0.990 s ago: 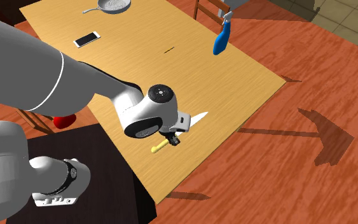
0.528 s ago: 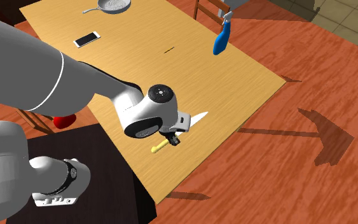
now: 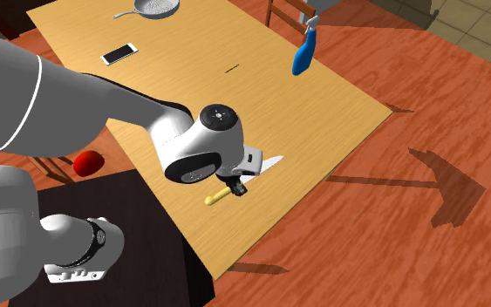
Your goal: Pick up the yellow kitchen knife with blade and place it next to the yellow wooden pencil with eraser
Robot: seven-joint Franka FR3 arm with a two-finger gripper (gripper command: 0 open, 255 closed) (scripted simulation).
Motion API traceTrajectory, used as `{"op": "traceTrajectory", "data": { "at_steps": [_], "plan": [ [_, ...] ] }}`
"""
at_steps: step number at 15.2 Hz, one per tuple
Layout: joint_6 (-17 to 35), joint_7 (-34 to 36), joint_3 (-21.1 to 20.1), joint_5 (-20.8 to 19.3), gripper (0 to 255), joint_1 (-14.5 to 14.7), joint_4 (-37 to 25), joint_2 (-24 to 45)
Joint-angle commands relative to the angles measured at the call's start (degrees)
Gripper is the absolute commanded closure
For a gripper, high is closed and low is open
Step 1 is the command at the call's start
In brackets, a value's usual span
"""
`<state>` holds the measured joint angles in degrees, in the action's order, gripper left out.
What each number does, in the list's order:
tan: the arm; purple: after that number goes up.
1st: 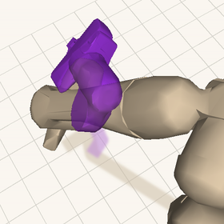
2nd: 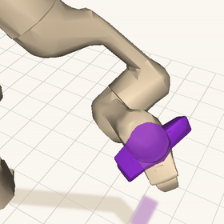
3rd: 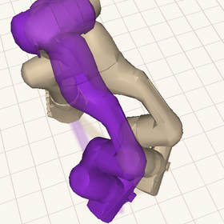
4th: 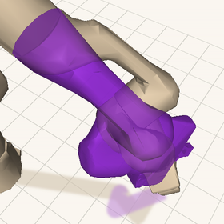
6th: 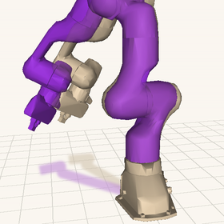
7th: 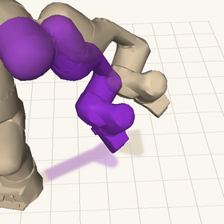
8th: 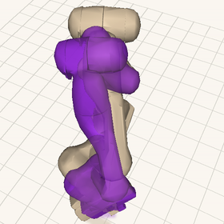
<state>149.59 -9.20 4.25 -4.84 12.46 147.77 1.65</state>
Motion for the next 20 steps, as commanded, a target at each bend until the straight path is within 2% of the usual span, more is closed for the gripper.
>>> {"op": "traceTrajectory", "data": {
  "at_steps": [1,8,20],
  "plan": [
    [-1.8,0.03,-0.05,0.02,255,0.06,-0.15,-1.62],
    [-7.64,-0.19,-0.12,0.1,255,0.11,-1.11,-6.49],
    [-10.08,18.34,-10.22,0.89,255,9.27,-8.19,-1.0]
  ]
}}
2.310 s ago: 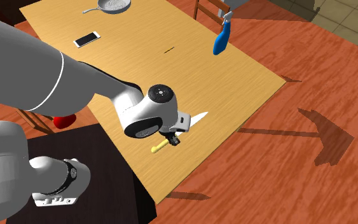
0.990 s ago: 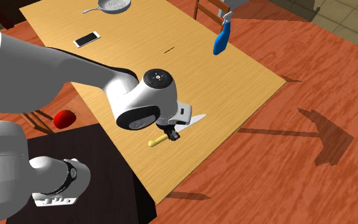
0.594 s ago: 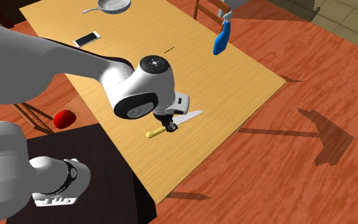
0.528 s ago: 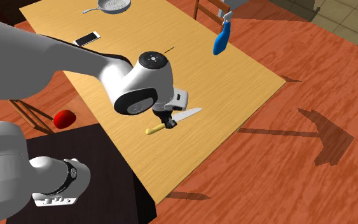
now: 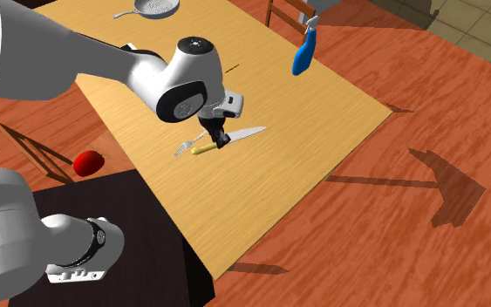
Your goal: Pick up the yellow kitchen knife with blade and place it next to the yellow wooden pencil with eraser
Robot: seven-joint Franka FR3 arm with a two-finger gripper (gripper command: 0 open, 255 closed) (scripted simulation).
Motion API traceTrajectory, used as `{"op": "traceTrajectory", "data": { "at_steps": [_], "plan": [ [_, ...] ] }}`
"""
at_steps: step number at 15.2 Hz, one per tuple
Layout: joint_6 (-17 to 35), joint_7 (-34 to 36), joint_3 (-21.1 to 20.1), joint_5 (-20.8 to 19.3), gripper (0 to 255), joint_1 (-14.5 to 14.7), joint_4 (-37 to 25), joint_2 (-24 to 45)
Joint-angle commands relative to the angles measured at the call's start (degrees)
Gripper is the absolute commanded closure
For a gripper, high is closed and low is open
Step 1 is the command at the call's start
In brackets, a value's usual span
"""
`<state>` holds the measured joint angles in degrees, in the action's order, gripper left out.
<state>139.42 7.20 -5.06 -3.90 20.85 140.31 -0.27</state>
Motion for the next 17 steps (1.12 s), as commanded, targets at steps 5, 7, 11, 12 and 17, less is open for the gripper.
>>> {"op": "traceTrajectory", "data": {
  "at_steps": [5,7,11,12,17],
  "plan": [
    [-1.71,9.33,-4.14,-0.87,255,4.53,-6.5,5.27],
    [-2.6,12.18,-5.2,-1.38,255,6.02,-9.24,7.3],
    [-4.73,17.63,-6.95,-2.65,255,9.09,-15.48,11.79],
    [-5.35,18.92,-7.29,-3.0,255,9.9,-17.2,13.01],
    [-8.91,24.88,-8.6,-4.8,255,14.08,-26.8,19.58]
  ]
}}
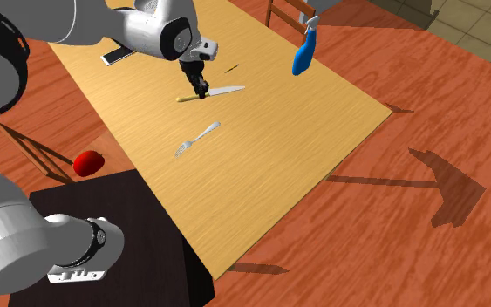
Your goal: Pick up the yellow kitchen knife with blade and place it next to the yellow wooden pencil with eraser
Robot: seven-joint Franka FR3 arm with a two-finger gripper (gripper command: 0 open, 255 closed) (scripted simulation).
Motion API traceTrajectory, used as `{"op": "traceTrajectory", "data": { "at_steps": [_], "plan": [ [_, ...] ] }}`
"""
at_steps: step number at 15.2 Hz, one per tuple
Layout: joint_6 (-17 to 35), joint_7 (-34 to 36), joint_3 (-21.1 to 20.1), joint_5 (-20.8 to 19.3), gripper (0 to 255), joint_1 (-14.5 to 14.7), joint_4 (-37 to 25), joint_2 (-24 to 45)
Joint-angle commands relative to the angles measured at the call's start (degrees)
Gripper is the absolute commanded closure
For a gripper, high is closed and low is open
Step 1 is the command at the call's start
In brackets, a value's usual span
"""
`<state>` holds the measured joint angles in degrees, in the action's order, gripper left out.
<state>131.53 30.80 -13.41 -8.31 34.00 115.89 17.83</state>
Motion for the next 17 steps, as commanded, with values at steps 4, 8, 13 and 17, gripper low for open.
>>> {"op": "traceTrajectory", "data": {
  "at_steps": [4,8,13,17],
  "plan": [
    [-4.58,5.33,-0.8,-1.76,255,4.51,-11.44,7.4],
    [-8.9,8.67,-1.01,-2.98,255,8.33,-22.07,14.04],
    [-15.91,11.72,-0.86,-4.22,255,13.54,-38.82,24.01],
    [-19.73,12.65,-0.53,-4.72,255,16.32,-48.81,30.18]
  ]
}}
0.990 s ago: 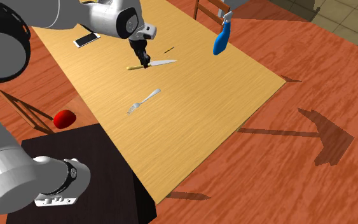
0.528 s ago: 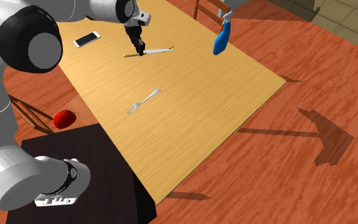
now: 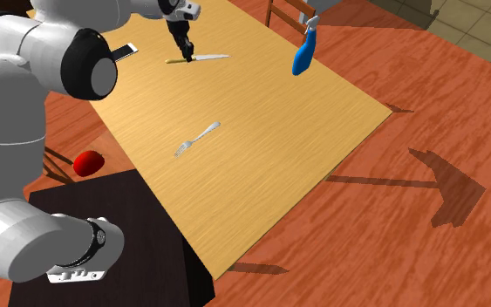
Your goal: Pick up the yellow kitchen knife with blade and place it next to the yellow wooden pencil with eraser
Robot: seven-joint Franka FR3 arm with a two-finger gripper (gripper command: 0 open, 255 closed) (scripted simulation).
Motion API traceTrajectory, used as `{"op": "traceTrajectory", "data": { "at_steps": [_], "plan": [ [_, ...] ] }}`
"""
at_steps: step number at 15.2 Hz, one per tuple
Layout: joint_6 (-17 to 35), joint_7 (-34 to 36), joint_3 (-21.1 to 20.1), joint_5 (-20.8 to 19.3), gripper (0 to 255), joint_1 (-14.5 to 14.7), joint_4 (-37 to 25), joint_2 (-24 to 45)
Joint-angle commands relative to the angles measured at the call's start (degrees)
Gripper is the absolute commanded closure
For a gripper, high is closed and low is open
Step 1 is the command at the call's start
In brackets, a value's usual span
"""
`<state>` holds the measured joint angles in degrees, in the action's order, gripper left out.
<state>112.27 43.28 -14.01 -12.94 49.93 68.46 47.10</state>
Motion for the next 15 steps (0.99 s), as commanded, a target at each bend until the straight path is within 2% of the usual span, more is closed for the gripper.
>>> {"op": "traceTrajectory", "data": {
  "at_steps": [1,12,15],
  "plan": [
    [0.09,0.23,0.13,-0.15,255,0.39,-1.14,1.22],
    [5.93,0.82,0.84,-1.01,255,0.62,0.26,5.72],
    [5.93,0.82,0.84,-1.01,255,0.62,0.27,5.72]
  ]
}}
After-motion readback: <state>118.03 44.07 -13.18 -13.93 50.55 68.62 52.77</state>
